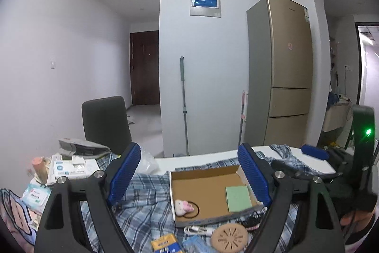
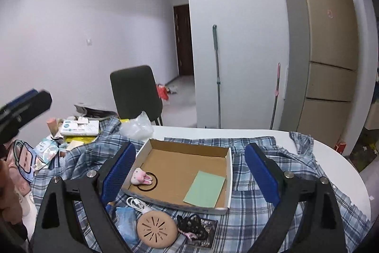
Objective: Organize soft objects
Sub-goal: 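Raise both grippers away from the box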
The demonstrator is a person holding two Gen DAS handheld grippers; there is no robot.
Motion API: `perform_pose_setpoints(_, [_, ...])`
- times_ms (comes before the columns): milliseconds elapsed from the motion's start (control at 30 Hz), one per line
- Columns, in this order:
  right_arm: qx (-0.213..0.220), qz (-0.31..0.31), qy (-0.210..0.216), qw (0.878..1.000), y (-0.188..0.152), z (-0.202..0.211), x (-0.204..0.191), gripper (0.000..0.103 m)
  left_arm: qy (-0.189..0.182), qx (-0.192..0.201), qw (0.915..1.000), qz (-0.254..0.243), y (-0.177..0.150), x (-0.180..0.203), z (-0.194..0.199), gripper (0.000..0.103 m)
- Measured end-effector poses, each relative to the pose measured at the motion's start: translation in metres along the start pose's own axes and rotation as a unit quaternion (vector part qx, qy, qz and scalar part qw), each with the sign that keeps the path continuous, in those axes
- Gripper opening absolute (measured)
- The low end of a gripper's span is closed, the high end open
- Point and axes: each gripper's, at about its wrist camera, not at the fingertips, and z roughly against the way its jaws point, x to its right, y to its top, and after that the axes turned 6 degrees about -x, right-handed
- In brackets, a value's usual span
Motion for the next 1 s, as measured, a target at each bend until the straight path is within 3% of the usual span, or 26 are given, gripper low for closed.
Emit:
perform_pose_setpoints(200, [-0.005, -0.028, 0.009, 1.000, -0.022, 0.013, 0.006, 0.094, 0.011, 0.032, 0.9993, 0.018, -0.037, -0.010, 0.015, 0.086])
perform_pose_setpoints(333, [-0.005, -0.020, -0.010, 1.000, -0.035, 0.010, 0.007, 0.094, -0.020, 0.018, 0.9995, 0.019, -0.060, -0.019, 0.010, 0.086])
perform_pose_setpoints(467, [-0.021, -0.026, 0.007, 0.999, -0.051, 0.004, 0.013, 0.094, 0.003, 0.025, 0.9997, 0.000, -0.083, -0.021, 0.004, 0.103])
perform_pose_setpoints(600, [-0.018, -0.024, 0.003, 1.000, -0.064, -0.004, 0.014, 0.095, 0.002, 0.026, 0.9996, -0.014, -0.103, -0.019, -0.005, 0.103])
perform_pose_setpoints(767, [0.008, -0.010, -0.006, 1.000, -0.078, -0.010, 0.013, 0.103, 0.001, 0.011, 0.9998, -0.017, -0.121, -0.019, -0.021, 0.103])
perform_pose_setpoints(1000, [0.011, -0.018, 0.020, 1.000, -0.091, -0.020, 0.017, 0.103, -0.003, -0.001, 0.9999, 0.009, -0.126, -0.029, -0.029, 0.103])
